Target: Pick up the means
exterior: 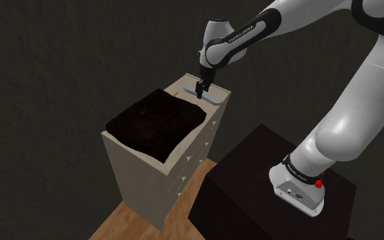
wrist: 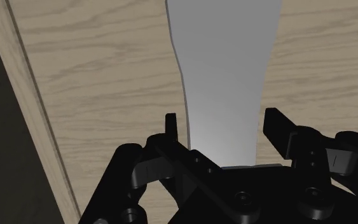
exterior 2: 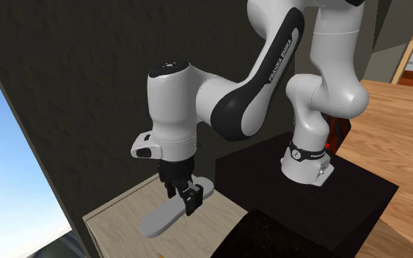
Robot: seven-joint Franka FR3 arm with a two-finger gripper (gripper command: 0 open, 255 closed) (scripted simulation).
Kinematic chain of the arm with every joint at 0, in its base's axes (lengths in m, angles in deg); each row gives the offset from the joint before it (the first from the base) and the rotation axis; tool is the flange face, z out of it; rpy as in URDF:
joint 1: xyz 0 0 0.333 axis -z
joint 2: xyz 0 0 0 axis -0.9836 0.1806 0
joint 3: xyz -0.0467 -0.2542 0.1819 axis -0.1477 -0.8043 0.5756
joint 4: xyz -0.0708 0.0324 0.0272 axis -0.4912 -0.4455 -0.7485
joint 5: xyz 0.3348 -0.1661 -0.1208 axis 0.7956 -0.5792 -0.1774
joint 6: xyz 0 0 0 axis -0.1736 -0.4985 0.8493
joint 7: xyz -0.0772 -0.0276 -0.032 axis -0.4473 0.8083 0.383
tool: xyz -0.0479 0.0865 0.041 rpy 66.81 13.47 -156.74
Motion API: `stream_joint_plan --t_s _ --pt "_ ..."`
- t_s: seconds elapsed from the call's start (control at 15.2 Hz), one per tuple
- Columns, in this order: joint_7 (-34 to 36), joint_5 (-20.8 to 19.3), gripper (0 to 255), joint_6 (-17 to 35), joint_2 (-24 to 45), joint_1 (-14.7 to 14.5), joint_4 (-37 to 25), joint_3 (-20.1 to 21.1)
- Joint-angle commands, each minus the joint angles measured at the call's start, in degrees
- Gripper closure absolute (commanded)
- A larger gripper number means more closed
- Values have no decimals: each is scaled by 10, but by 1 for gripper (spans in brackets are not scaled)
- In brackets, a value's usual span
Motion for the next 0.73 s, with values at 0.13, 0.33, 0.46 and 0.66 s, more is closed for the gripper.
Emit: stream_joint_plan --t_s 0.13,0.33,0.46,0.66 --pt "-1 1 255 -14 -11 0 -3 0" --pt "-2 2 255 -37 -26 0 -9 0" --pt "-3 3 255 -51 -36 0 -14 1" --pt "-4 4 255 -74 -50 0 -23 1"
